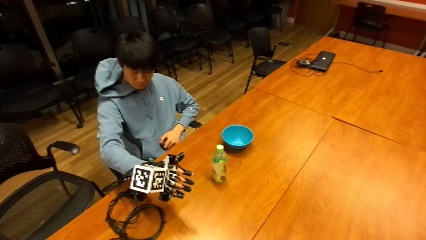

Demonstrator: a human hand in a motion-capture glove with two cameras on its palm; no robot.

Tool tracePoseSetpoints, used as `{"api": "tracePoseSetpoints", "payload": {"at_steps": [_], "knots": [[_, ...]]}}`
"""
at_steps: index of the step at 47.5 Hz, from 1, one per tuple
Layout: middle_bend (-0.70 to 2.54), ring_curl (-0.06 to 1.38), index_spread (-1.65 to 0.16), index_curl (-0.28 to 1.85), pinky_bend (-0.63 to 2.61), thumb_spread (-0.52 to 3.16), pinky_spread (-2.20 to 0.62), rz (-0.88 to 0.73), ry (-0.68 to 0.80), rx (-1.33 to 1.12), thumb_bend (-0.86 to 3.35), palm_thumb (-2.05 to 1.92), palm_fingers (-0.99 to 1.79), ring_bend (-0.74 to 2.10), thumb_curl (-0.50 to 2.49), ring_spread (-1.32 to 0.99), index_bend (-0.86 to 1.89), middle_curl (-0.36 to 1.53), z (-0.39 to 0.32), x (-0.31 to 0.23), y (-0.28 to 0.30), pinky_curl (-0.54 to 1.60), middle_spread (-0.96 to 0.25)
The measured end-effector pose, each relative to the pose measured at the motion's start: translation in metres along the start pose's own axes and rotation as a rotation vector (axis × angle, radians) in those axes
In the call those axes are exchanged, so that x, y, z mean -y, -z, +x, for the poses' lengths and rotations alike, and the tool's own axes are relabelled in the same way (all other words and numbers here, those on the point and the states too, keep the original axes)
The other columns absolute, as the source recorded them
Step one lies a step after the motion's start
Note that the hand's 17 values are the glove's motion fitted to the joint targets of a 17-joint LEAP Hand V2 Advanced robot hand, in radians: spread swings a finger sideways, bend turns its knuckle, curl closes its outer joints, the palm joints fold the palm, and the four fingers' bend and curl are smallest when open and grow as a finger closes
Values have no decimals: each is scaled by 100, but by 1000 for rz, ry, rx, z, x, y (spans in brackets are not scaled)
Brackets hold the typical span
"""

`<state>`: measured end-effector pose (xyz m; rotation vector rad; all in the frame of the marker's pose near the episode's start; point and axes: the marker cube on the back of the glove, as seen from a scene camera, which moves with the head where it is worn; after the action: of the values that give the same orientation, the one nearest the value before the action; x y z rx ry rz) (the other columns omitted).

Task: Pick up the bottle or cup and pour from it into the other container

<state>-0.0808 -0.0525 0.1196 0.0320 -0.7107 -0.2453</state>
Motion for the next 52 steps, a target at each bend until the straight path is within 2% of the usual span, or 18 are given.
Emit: {"api": "tracePoseSetpoints", "payload": {"at_steps": [24,40,52], "knots": [[22,29,-36,17,69,93,24,24,58,236,-3,52,18,47,31,7,11,34,-13,36,-71,30,1],[20,30,-36,16,75,89,24,-18,89,403,-3,52,13,49,32,7,10,34,-32,66,-127,31,1],[19,30,-37,15,80,88,25,-20,130,525,-2,59,13,53,33,12,10,33,-51,84,-165,32,5]]}}
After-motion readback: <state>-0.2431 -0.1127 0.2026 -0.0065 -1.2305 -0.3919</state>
